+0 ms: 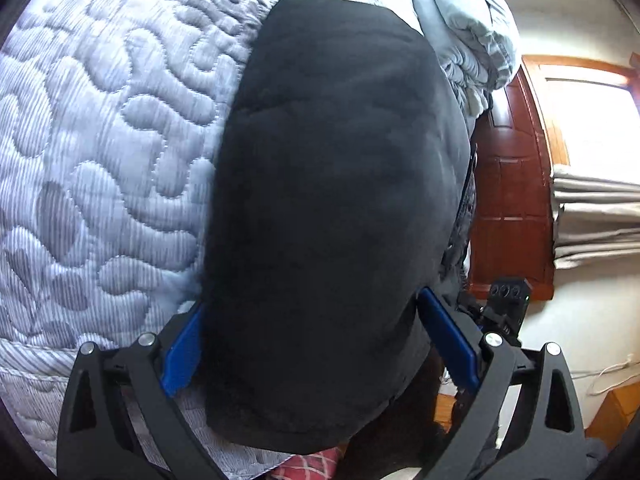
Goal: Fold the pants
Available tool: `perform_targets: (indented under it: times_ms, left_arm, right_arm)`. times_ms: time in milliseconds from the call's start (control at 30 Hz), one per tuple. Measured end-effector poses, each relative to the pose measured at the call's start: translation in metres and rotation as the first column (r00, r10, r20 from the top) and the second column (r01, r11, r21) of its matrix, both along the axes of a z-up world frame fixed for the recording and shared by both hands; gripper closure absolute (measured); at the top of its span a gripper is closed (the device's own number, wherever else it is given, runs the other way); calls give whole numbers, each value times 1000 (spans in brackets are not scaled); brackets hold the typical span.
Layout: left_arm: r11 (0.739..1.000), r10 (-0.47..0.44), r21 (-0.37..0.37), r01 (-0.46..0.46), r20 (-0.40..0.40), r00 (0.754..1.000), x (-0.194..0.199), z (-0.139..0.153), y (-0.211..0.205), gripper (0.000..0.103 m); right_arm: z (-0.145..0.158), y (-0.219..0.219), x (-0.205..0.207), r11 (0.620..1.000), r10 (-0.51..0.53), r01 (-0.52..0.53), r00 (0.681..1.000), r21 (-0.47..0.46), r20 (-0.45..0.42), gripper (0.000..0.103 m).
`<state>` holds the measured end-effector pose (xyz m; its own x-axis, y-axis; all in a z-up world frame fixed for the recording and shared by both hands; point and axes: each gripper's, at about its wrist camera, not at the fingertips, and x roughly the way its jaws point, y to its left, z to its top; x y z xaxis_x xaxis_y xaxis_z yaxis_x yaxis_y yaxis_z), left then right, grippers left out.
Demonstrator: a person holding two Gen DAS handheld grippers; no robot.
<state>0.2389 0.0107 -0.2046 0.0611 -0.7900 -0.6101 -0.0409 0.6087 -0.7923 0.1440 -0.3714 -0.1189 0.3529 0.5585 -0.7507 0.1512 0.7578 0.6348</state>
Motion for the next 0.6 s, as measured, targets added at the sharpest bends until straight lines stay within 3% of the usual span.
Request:
perform_targets:
  times_ms: [133,333,600]
  left_arm:
    - [1000,-1,-3,1,12,1000,-7,6,-6,8]
    - [999,21,-31,-20,13,1000,-23,6,-8,20]
    - [1000,16,-21,-17,-45,999,-10,-5,-8,15]
  right_arm:
    - [-3,-2,2,1000,-3,3,1000,4,-2,26]
    - [-9,-16,6,1000,-30,30,1000,7,-6,23]
    - [8,-29,14,999,26,-25,999,-40,24,19]
